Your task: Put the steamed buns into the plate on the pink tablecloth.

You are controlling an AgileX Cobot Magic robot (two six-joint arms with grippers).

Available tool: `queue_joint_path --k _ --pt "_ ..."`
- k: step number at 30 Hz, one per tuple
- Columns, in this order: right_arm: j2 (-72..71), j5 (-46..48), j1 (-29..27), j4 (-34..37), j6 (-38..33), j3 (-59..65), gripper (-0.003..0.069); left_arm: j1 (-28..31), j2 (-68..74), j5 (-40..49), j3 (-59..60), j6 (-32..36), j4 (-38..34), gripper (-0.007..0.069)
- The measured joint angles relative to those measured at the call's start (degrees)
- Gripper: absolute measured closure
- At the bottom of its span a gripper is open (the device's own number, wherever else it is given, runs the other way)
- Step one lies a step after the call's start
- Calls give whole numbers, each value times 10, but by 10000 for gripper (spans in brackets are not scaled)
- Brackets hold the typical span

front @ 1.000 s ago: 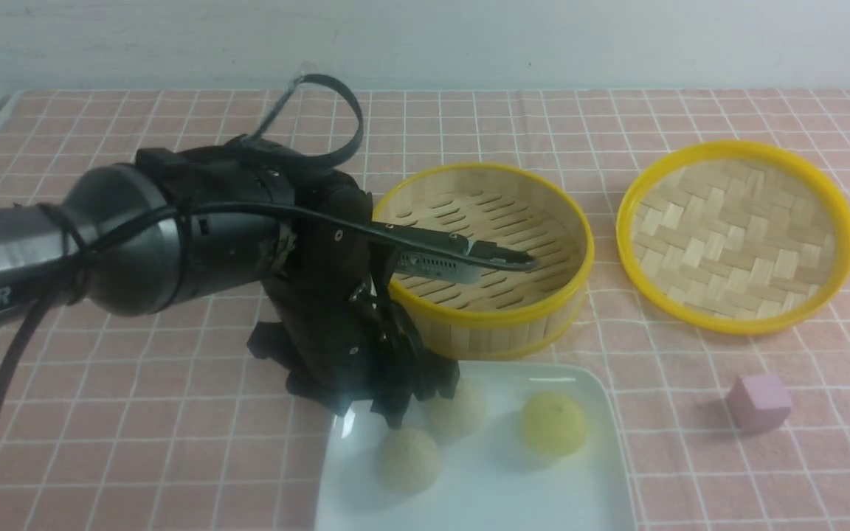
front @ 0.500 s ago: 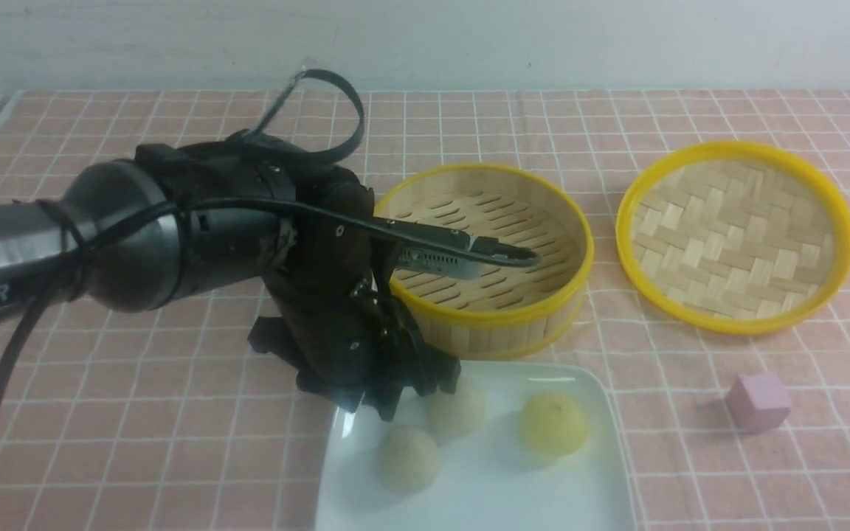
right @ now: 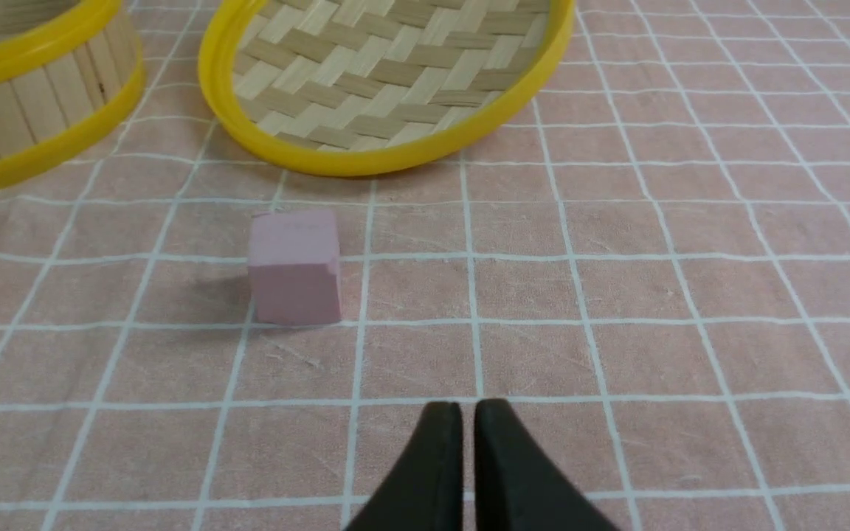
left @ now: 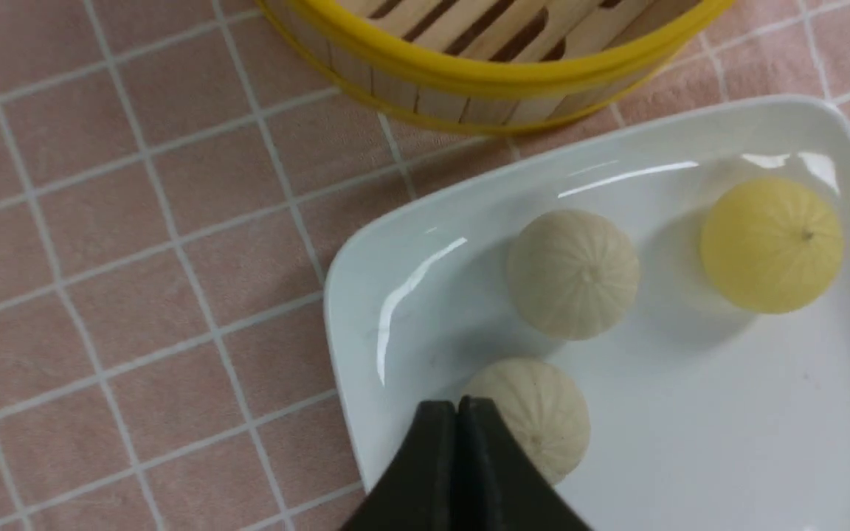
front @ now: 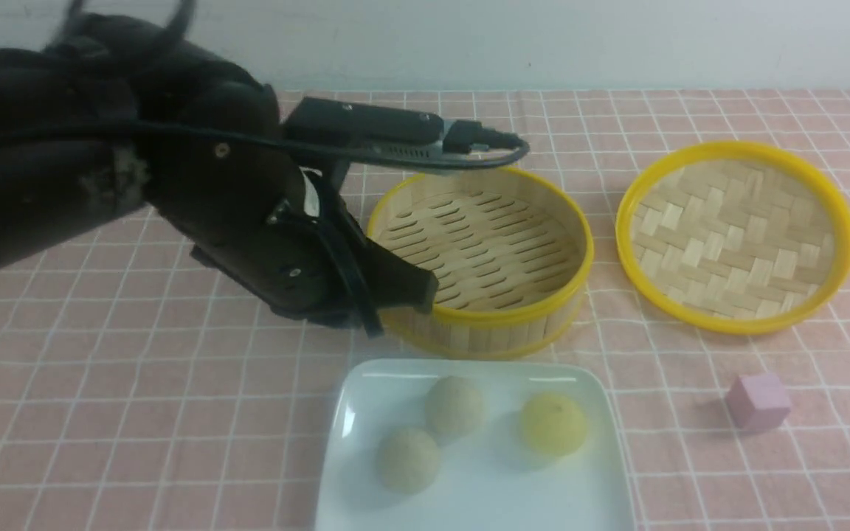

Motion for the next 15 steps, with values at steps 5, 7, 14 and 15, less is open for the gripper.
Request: queue_joint_path --k 5,7,14,15 --pt "0 0 -1 0 0 0 631 0 -85 51 0 8 20 625" --pt "0 0 -1 0 0 0 631 0 -129 75 4 11 20 625" --pt "0 -1 -1 0 0 0 621 0 -327 2 179 13 12 624" --pt "0 -1 -2 0 0 0 620 0 -353 -37 218 11 6 624"
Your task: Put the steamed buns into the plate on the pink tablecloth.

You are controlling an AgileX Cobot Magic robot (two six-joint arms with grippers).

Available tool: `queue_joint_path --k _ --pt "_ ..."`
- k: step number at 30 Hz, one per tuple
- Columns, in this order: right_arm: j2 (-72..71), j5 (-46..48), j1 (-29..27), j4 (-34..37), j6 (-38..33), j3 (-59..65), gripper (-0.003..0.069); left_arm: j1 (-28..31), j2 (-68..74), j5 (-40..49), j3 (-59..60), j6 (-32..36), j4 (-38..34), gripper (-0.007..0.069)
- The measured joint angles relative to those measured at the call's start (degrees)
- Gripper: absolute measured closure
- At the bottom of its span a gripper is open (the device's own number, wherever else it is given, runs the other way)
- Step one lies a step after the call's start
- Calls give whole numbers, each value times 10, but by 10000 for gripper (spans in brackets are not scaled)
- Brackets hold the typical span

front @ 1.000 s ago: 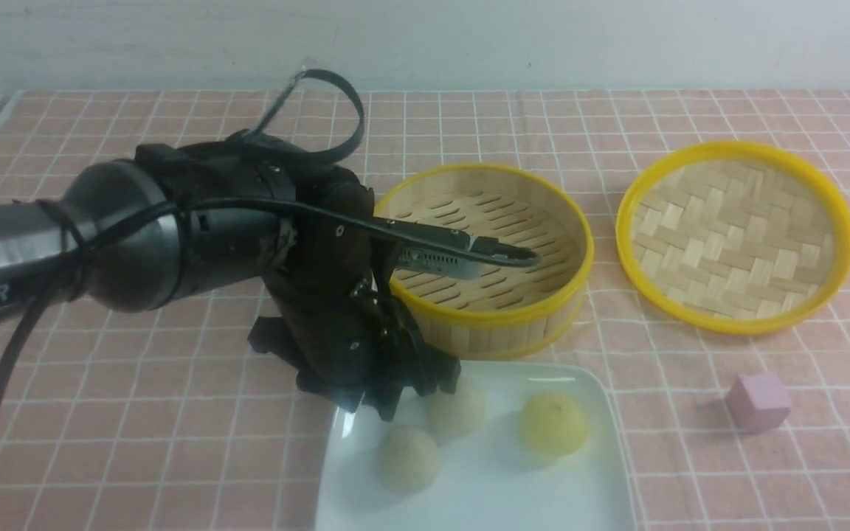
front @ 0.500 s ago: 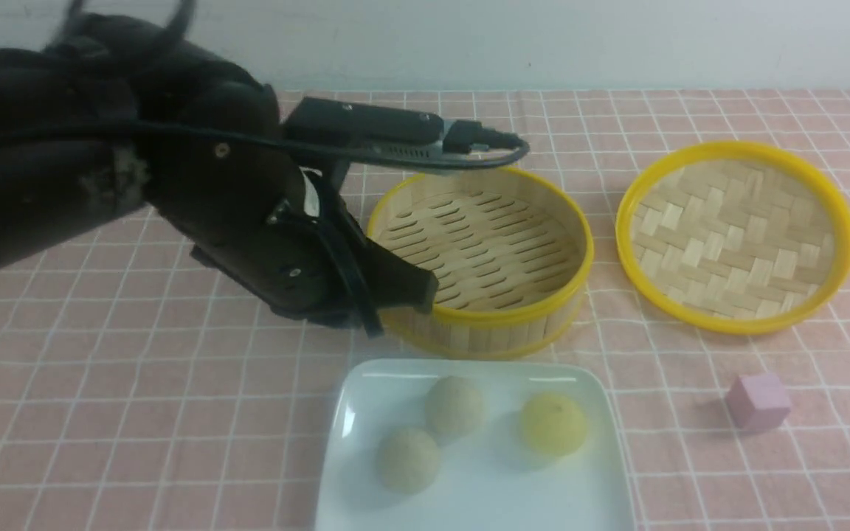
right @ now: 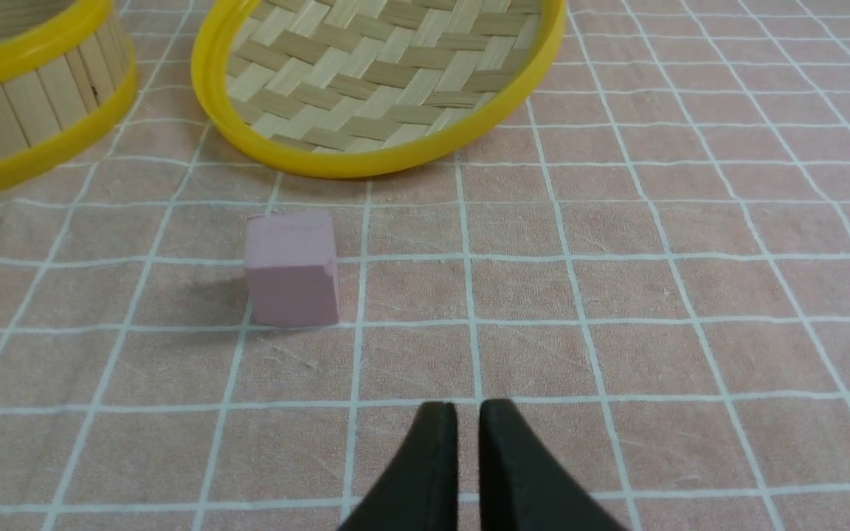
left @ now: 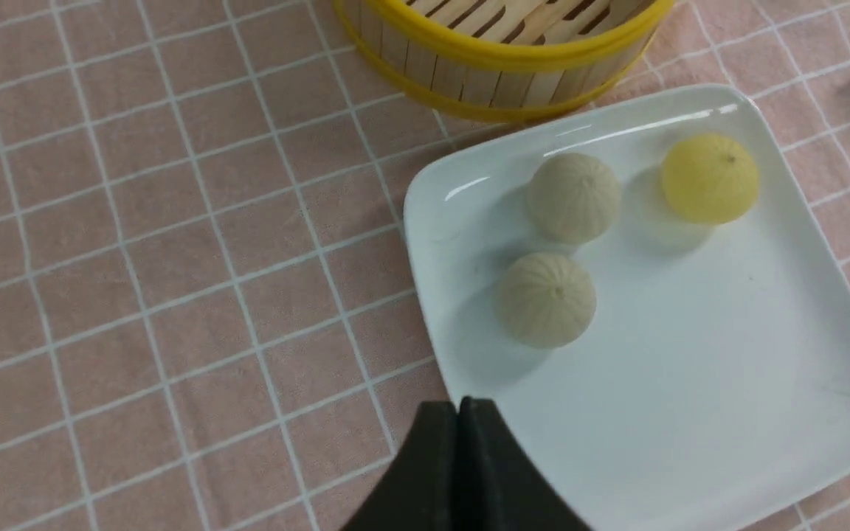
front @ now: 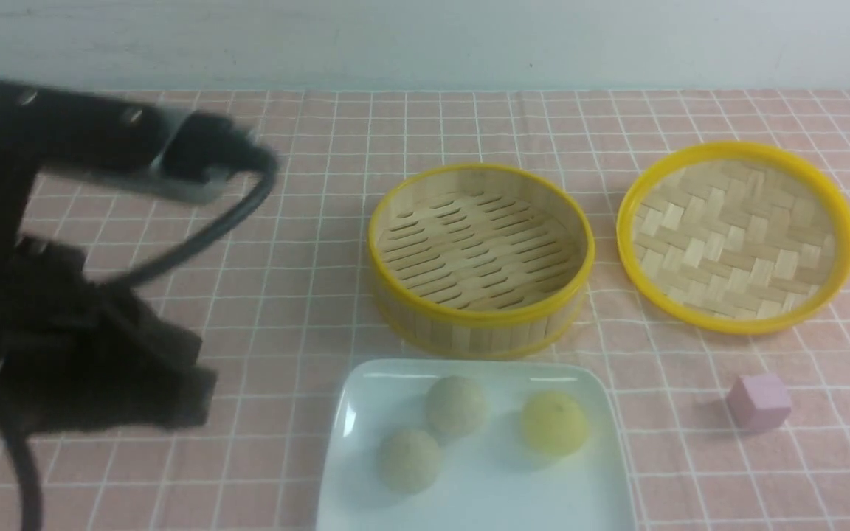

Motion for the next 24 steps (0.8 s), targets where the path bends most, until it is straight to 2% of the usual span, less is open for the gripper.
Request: queue_joint_path --k 2,3,8,10,16,24 --pt "0 0 0 0 0 0 617 0 -39 -78 69 -8 -15 622" --pt "0 0 0 0 0 0 617 0 -42 -87 76 -11 -17 621" --pt "0 -1 0 1 0 0 609 0 -100 -315 230 -53 -65 613" --pt "0 -1 0 1 0 0 607 0 -102 -349 256 -54 -69 612" --pt "0 -1 0 1 0 0 597 0 -102 -367 317 -54 -70 605" --pt "0 -1 0 1 0 0 587 0 -102 -363 326 -54 -69 602"
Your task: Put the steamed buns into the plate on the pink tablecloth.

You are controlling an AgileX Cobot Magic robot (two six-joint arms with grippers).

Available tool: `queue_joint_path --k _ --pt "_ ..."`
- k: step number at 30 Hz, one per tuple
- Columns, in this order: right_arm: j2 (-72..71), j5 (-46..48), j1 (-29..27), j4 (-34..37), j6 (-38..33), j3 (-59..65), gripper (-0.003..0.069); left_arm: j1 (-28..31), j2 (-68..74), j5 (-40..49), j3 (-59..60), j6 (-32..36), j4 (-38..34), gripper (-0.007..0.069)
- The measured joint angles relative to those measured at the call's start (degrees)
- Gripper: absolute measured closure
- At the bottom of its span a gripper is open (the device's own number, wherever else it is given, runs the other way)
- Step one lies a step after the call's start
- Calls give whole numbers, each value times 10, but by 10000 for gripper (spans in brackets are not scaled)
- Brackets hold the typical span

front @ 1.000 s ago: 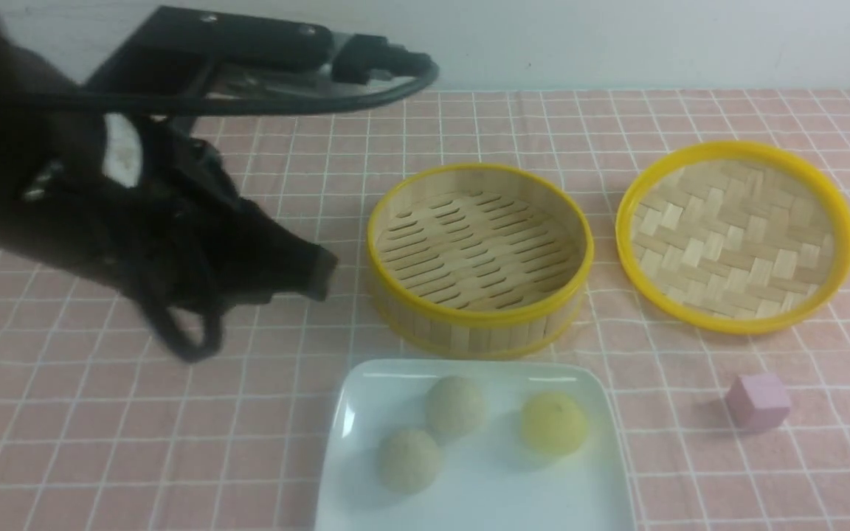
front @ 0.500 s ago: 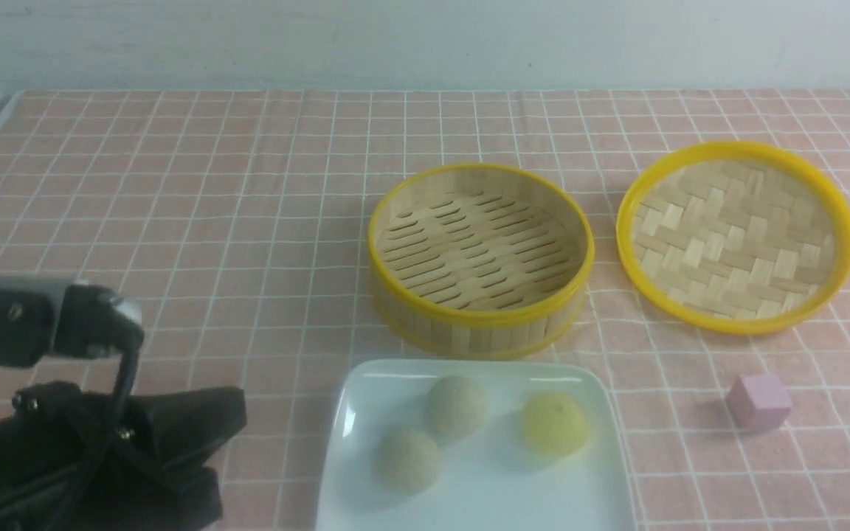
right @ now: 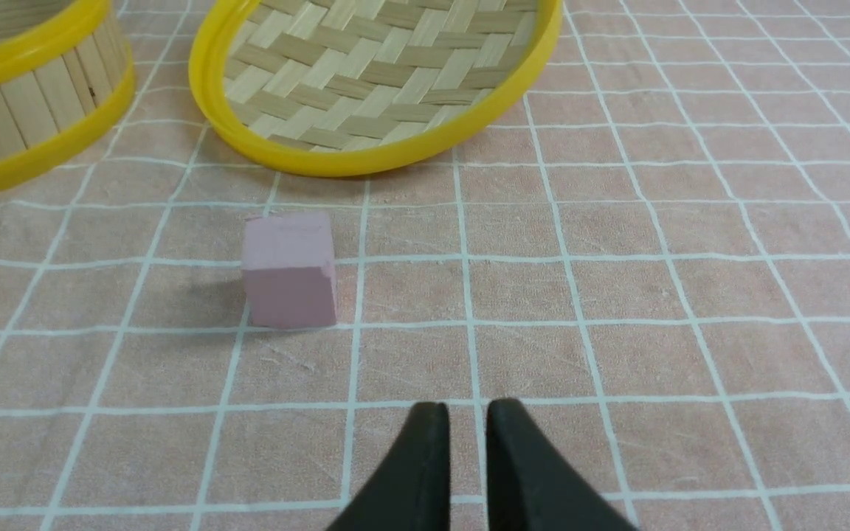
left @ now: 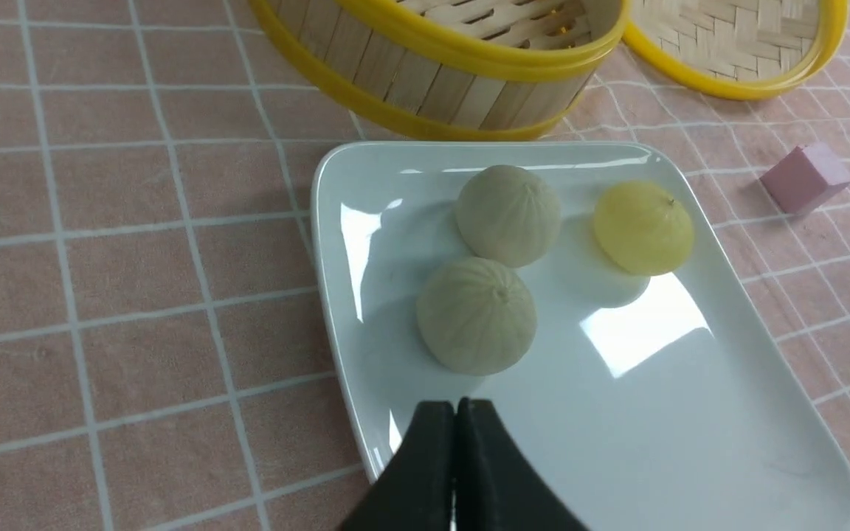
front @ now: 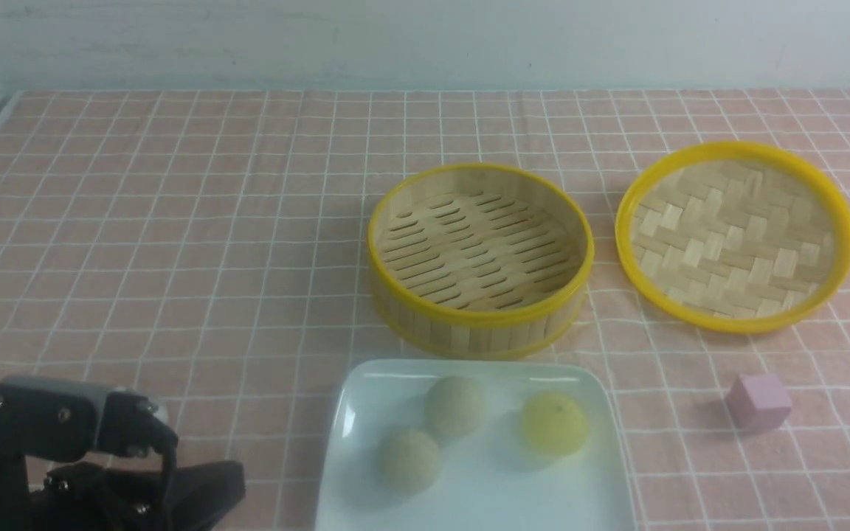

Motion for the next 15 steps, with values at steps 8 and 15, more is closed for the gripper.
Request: queue_joint_path --k 8,15 --pt "0 0 0 0 0 0 575 21 -27 4 27 0 42 600" --pt "0 0 0 0 0 0 565 155 -179 5 87 69 65 592"
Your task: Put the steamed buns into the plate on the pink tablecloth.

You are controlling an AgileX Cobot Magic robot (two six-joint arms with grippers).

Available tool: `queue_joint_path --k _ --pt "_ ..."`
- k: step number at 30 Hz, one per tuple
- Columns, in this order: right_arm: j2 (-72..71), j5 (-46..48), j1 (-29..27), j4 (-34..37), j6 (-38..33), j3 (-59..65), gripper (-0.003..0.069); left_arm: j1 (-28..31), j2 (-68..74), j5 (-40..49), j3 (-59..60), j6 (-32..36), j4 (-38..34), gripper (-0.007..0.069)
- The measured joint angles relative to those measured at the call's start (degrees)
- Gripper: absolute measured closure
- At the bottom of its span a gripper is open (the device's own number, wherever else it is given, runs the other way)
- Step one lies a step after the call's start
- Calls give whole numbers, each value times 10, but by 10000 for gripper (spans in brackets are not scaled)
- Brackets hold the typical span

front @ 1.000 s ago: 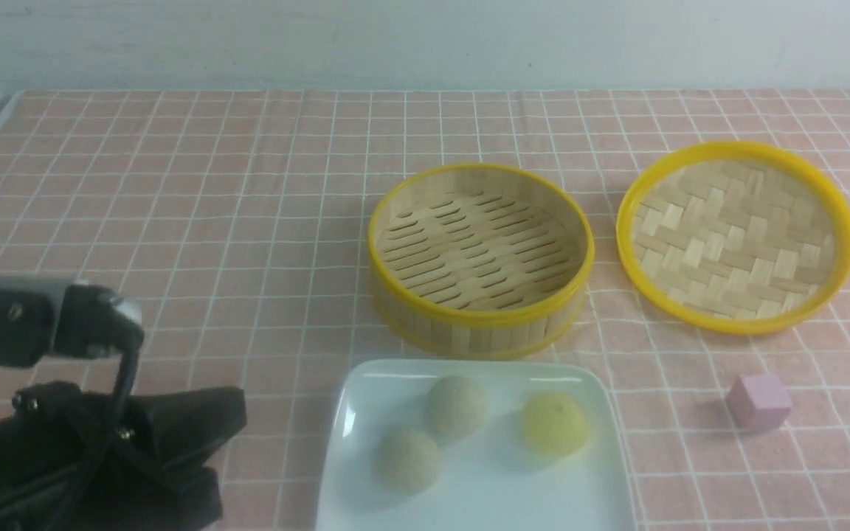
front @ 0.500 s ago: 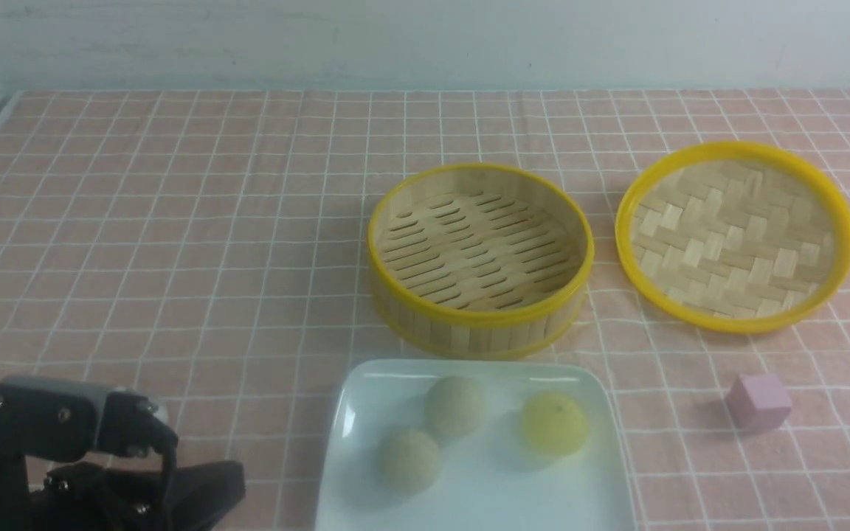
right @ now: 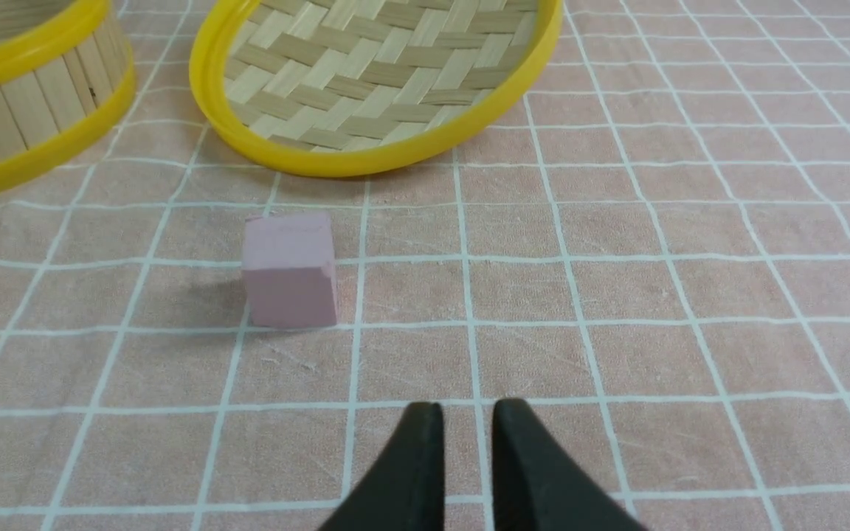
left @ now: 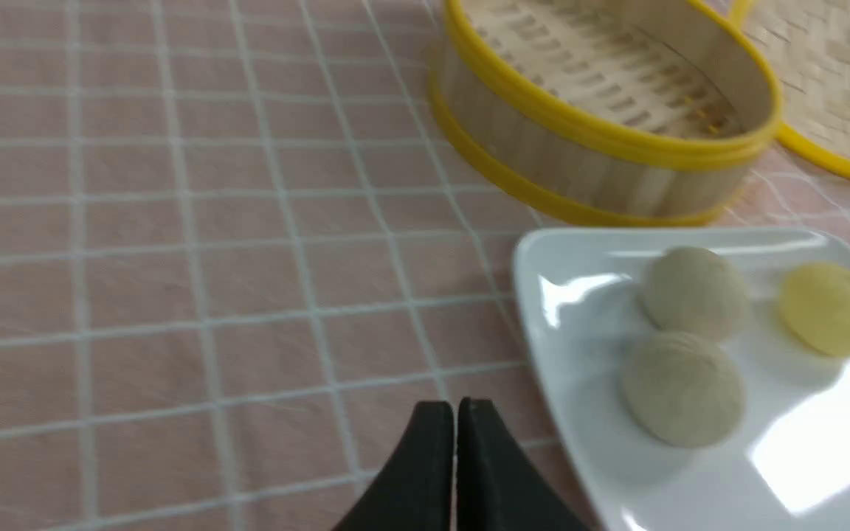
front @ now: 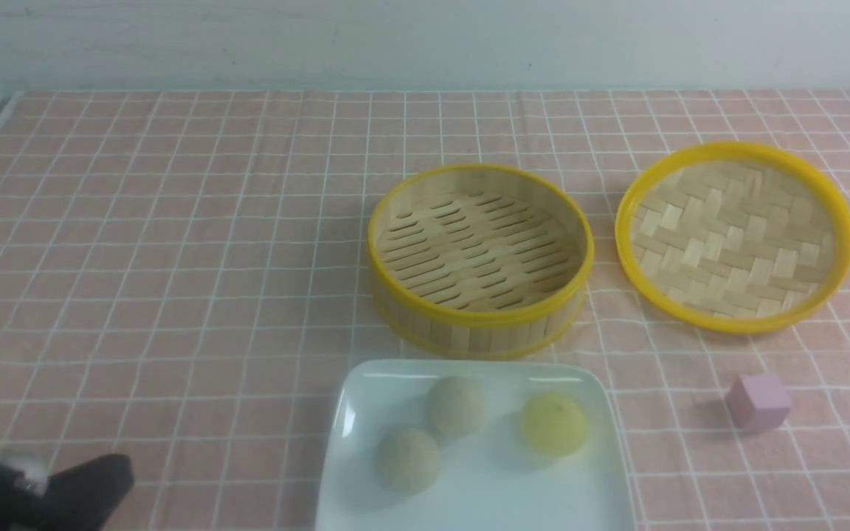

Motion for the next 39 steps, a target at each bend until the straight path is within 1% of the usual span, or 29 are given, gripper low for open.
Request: queue_joint_path --k 3,5,6,7,9,11,16,21,39 --pt "0 0 0 0 0 0 561 87 -97 2 43 25 4 588" --pt "0 0 0 0 0 0 559 133 -139 9 64 27 5 585" --pt "0 0 0 0 0 0 559 138 -143 10 66 28 5 585" --pt "0 0 0 0 0 0 558 174 -171 20 82 28 6 584" --pt "0 0 0 0 0 0 558 209 -193 41 92 28 7 584" --pt "0 0 0 0 0 0 558 226 -203 62 94 28 10 584" --pt "0 0 0 0 0 0 558 229 -206 92 92 30 12 580" --pt "0 0 0 0 0 0 558 221 -206 96 91 30 14 575" --pt "0 0 0 0 0 0 541 221 -206 99 90 30 15 556"
